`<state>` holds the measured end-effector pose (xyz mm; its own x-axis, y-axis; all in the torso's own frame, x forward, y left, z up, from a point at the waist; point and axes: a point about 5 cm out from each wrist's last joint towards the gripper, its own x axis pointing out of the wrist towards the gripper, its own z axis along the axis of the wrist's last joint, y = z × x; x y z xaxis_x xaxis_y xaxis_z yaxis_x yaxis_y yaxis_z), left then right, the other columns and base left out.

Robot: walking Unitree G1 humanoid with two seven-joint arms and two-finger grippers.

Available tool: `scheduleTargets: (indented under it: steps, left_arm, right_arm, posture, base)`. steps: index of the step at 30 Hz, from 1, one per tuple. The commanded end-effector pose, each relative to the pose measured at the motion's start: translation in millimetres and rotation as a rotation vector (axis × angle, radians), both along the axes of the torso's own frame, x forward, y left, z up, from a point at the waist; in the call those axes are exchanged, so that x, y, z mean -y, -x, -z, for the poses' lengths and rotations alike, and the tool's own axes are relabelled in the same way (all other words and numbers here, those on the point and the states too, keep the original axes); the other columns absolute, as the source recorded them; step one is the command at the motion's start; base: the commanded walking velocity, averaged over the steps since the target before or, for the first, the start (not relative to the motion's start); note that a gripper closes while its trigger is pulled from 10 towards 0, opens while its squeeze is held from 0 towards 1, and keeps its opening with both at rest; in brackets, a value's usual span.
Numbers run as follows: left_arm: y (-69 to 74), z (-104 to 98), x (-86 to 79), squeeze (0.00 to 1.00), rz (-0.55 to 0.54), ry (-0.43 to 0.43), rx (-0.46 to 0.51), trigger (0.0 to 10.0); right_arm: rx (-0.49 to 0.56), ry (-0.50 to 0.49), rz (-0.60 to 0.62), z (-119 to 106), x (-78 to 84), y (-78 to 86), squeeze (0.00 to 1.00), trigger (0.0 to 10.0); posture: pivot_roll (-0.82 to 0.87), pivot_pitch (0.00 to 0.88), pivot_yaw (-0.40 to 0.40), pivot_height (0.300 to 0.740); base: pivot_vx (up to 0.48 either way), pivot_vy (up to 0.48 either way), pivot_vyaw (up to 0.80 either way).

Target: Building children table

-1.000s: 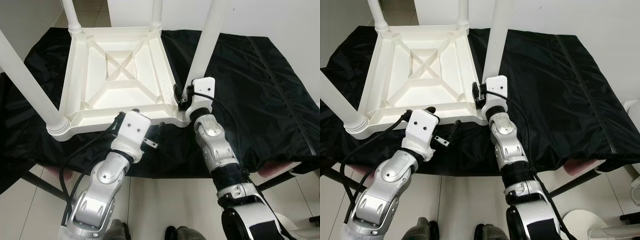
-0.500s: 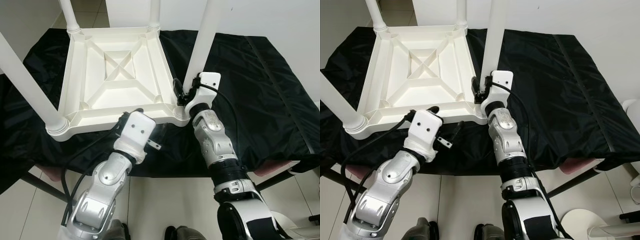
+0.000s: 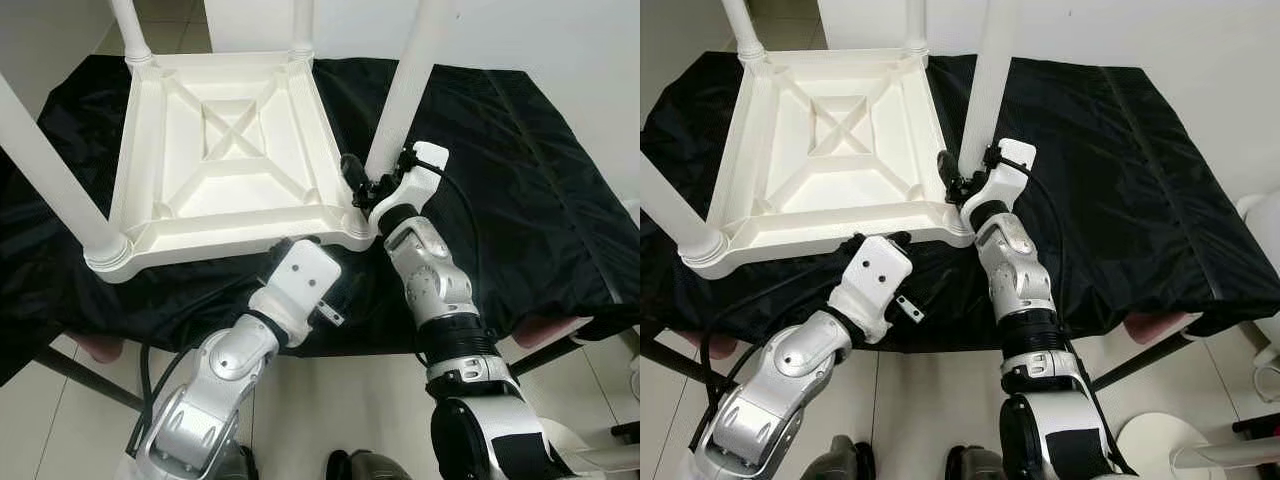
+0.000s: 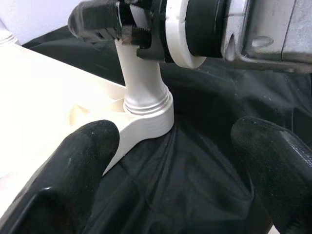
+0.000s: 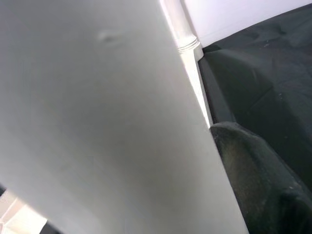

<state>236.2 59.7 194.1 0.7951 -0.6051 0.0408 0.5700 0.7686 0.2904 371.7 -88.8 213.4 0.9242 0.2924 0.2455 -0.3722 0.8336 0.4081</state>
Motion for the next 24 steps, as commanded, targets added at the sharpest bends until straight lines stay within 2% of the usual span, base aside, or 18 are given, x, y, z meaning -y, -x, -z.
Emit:
scheduleTargets:
  steps: [1,4,5,6,7,8,10,13,14,16,18,19,20,21,24]
  left_arm:
    - [2.3,-0.8,0.3,0.00,0.001,-0.003,-0.007,10.0]
    - [2.6,-1.2,0.3,0.00,0.002,-0.004,-0.008,10.0]
    - [3.0,-2.0,1.1,0.00,0.004,-0.003,-0.008,10.0]
    - [3.0,-2.0,1.1,0.00,0.004,-0.003,-0.008,10.0]
    - [3.8,-3.2,2.3,0.00,0.011,-0.005,-0.010,10.0]
    - [3.8,-3.2,2.3,0.00,0.011,-0.005,-0.010,10.0]
    - [5.2,-3.5,3.6,0.00,0.019,-0.007,-0.012,10.0]
    - [6.6,-2.0,4.8,0.00,0.023,-0.009,-0.019,10.0]
    - [6.6,-2.0,4.8,0.00,0.023,-0.009,-0.019,10.0]
    - [7.0,-2.0,5.0,0.00,0.025,-0.008,-0.021,10.0]
    - [7.0,-2.0,5.0,0.00,0.025,-0.008,-0.021,10.0]
    - [7.1,-2.0,5.0,0.00,0.025,-0.009,-0.022,10.0]
    - [7.5,-1.9,5.0,0.00,0.026,-0.010,-0.023,10.0]
    - [7.7,-1.8,4.9,0.00,0.026,-0.011,-0.025,10.0]
    - [8.1,-1.3,4.5,0.00,0.023,-0.011,-0.029,10.0]
  right_arm:
    - [-0.009,-0.183,-0.069,-5.5,-4.3,-1.5,0.00,10.0]
    - [-0.010,-0.205,-0.073,-5.8,-3.6,-1.7,0.00,10.0]
    - [-0.020,-0.269,-0.078,-5.0,-1.8,-2.2,0.00,10.0]
    - [-0.020,-0.269,-0.078,-5.0,-1.8,-2.2,0.00,10.0]
    - [-0.038,-0.365,-0.088,-2.2,1.4,-2.2,0.00,10.0]
    - [-0.038,-0.365,-0.088,-2.2,1.4,-2.2,0.00,10.0]
    - [-0.056,-0.461,-0.097,3.6,5.8,-1.2,0.00,10.0]
    - [-0.145,-0.689,-0.075,27.2,21.9,-0.8,0.00,10.0]
    - [-0.145,-0.689,-0.075,27.2,21.9,-0.8,0.00,10.0]
    - [-0.180,-0.837,-0.088,38.9,29.5,0.5,0.00,10.0]
    - [-0.180,-0.837,-0.088,38.9,29.5,0.5,0.00,10.0]
    - [-0.203,-0.929,-0.090,45.1,33.9,0.6,0.00,10.0]
    - [-0.239,-1.061,-0.085,55.0,40.3,0.2,0.00,10.0]
    - [-0.272,-1.127,-0.059,65.3,45.9,0.4,0.00,10.0]
    - [-0.304,-1.162,-0.042,77.7,48.8,2.4,0.00,10.0]
  posture:
    - [-0.03,0.164,-0.029,0.740]
    - [-0.03,0.164,-0.029,0.740]
    - [-0.03,0.167,-0.027,0.740]
    - [-0.03,0.167,-0.027,0.740]
    - [-0.03,0.168,-0.025,0.740]
    - [-0.03,0.168,-0.025,0.740]
    - [-0.03,0.169,-0.025,0.740]
    - [-0.03,0.175,-0.019,0.740]
    - [-0.03,0.175,-0.019,0.740]
    - [-0.03,0.177,-0.016,0.740]
    - [-0.03,0.177,-0.016,0.740]
    - [-0.03,0.178,-0.014,0.740]
    - [-0.03,0.178,-0.013,0.740]
    - [-0.03,0.179,-0.013,0.740]
    - [-0.03,0.181,-0.011,0.740]
  base:
    - [0.000,0.000,0.00]
    - [0.000,0.000,0.00]
    - [0.000,0.000,0.00]
    - [0.000,0.000,0.00]
    - [0.000,0.000,0.00]
    - [0.000,0.000,0.00]
    - [0.000,0.000,0.00]
    - [0.000,0.000,0.00]
    - [0.000,0.000,0.00]
    - [0.000,0.000,0.00]
    - [0.000,0.000,0.00]
    - [0.000,0.000,0.00]
    - [0.000,0.000,0.00]
    - [0.000,0.000,0.00]
    - [0.000,0.000,0.00]
